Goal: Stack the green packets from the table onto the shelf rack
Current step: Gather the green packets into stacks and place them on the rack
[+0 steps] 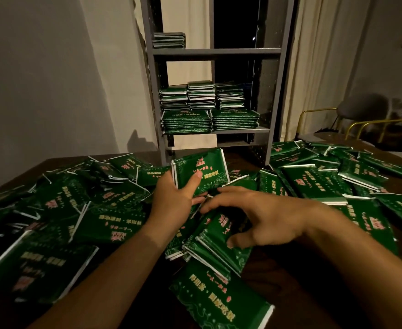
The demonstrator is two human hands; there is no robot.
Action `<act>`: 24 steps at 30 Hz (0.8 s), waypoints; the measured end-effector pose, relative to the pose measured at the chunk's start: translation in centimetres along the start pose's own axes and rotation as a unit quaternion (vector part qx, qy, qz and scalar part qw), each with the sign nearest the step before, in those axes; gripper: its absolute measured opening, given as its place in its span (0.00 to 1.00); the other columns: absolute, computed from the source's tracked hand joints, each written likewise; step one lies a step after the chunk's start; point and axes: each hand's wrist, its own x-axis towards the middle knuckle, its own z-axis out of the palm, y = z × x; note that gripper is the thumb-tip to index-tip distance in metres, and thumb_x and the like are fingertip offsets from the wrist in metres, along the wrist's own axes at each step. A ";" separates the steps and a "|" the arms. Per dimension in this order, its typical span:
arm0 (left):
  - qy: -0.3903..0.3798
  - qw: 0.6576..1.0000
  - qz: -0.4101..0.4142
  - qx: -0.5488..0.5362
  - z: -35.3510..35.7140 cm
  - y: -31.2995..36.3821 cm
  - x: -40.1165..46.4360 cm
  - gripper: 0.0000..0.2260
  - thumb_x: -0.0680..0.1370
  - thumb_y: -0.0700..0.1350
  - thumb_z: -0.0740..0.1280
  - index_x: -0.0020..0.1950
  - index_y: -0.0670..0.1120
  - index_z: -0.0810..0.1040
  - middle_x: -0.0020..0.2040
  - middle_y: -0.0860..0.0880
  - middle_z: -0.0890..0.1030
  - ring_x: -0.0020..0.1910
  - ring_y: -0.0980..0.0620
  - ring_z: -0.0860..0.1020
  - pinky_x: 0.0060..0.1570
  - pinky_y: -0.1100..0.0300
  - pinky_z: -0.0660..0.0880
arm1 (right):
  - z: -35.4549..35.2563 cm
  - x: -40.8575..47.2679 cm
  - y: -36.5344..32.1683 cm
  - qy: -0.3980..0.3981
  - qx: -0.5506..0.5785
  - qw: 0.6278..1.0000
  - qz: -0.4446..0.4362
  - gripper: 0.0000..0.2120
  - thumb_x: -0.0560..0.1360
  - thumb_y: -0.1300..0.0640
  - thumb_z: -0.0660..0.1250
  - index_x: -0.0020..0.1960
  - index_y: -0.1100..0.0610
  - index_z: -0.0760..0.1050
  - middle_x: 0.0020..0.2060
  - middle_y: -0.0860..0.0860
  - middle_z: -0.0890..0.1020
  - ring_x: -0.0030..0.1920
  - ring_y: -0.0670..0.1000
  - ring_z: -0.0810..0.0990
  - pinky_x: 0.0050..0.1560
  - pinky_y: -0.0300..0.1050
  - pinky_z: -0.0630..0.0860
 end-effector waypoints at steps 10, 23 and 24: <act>0.006 0.999 -0.029 -0.026 -0.4 0.7 0.2 0.06 0.80 0.42 0.69 0.56 0.45 0.80 0.53 0.47 0.85 0.53 0.47 0.84 0.44 0.54 0.83 | 0.1 0.2 0.6 0.115 0.051 0.991 -0.033 0.17 0.70 0.49 0.78 0.55 0.47 0.78 0.52 0.40 0.77 0.57 0.40 0.74 0.60 0.39 0.73; -0.022 0.994 -0.097 -0.055 -1.3 1.6 0.6 0.21 0.72 0.46 0.77 0.64 0.47 0.77 0.60 0.47 0.84 0.59 0.46 0.82 0.60 0.38 0.77 | -0.8 -0.1 3.1 0.304 0.244 0.921 -0.004 0.32 0.67 0.69 0.77 0.64 0.42 0.76 0.50 0.43 0.82 0.57 0.45 0.82 0.53 0.46 0.83; -0.025 0.991 -0.108 -0.073 -1.4 1.7 0.6 0.29 0.69 0.50 0.78 0.67 0.47 0.75 0.65 0.46 0.81 0.63 0.45 0.80 0.61 0.38 0.77 | -0.8 0.1 3.2 0.327 0.246 0.913 -0.001 0.33 0.66 0.68 0.78 0.63 0.42 0.76 0.49 0.44 0.82 0.57 0.45 0.82 0.54 0.48 0.83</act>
